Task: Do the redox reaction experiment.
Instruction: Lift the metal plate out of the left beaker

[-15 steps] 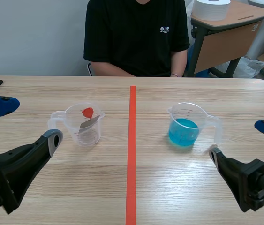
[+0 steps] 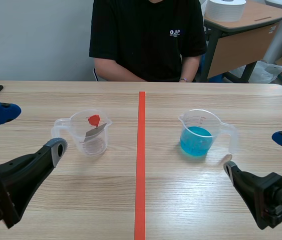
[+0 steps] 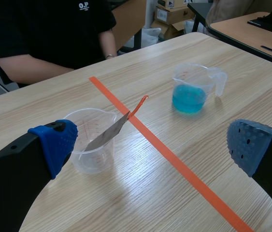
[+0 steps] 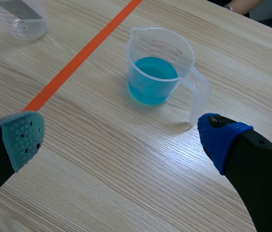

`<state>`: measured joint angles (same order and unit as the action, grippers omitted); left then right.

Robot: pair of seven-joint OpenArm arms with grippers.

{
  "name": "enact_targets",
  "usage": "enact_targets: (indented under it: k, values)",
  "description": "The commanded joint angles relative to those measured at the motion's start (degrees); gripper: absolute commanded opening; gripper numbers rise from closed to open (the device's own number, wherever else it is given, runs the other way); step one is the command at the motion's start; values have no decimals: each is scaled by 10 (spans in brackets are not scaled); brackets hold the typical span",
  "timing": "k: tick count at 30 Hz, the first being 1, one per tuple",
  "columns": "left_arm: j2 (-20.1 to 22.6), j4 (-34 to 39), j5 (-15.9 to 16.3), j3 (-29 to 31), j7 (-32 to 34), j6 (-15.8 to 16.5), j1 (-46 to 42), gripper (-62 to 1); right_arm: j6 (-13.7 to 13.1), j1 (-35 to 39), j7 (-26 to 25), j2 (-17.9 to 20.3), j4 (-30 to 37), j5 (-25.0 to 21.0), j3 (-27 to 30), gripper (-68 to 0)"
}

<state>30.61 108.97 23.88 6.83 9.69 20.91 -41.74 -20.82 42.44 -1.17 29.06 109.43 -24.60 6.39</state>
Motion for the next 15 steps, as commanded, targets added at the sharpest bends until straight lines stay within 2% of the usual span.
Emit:
enact_targets:
  k: [1, 9, 15]
  values:
    - [-4, 6, 3, 3, 8, -11, -2, 14, 0, -5, -9, 4, 9, -2, 4, 4]
    - [-4, -34, 3, 8, 9, -59, -8, 14, 0, -5, -6, 5, 9, -2, 4, 4]
    - [-4, -76, 4, 57, 28, -67, -70, 14, 0, -6, -12, 5, 9, 0, 4, 4]
